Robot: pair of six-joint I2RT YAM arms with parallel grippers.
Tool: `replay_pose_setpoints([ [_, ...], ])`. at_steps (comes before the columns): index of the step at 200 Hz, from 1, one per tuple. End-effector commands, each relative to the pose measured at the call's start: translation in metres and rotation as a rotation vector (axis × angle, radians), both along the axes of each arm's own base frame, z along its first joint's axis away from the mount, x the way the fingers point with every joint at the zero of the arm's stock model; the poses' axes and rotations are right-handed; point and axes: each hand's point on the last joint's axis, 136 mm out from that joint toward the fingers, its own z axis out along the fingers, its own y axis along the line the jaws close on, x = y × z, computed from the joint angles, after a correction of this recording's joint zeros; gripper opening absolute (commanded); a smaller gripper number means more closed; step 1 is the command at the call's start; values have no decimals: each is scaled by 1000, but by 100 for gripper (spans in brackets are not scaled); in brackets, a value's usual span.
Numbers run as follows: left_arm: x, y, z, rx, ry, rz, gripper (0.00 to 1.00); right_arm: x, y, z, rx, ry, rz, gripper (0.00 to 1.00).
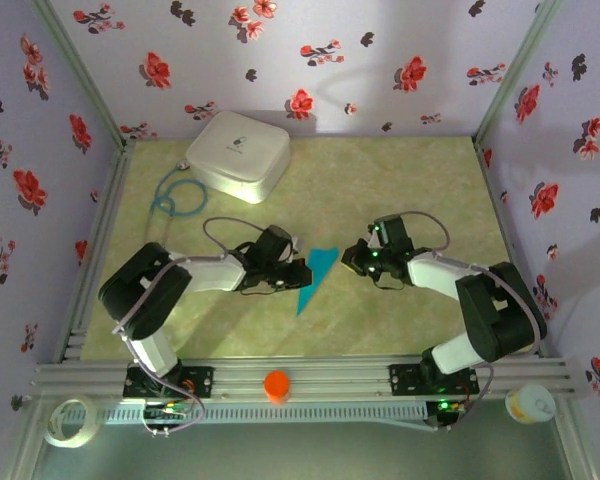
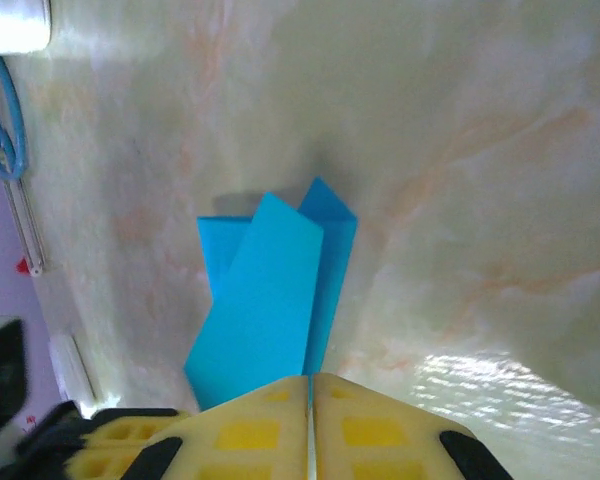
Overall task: Fold a paper plane with a square sheet of paper (pick it up from the middle)
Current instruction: Fold the wing for the fifth time at the center of the table.
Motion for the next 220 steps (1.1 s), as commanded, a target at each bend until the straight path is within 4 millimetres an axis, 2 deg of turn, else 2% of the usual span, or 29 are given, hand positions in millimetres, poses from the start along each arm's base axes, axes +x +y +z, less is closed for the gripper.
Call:
replay_pose_setpoints([
  [1, 7, 9, 23, -11, -85, 23, 11, -3, 5, -5, -28, 20, -5, 12],
  [27, 14, 29, 30, -15, -106, 66, 10, -4, 10, -4, -28, 22, 3, 13],
  [51, 17, 45, 24, -5, -88, 88, 10, -6, 16, -4, -34, 23, 15, 15],
  [79, 18, 55, 15, -4, -51, 99, 10, -8, 23, -5, -29, 27, 23, 17],
  [97, 17, 60, 8, -2, -27, 105, 14, -10, 27, -5, -31, 24, 27, 18],
  [129, 11, 56, 0, -35, 26, 85, 23, -16, 35, -4, -31, 22, 50, 21],
  [191, 9, 34, -5, -110, 96, 13, 26, -21, 49, -9, -10, 44, 96, 17],
  [220, 3, 29, -11, -104, 120, -5, 25, -27, 51, -13, -14, 55, 114, 17],
])
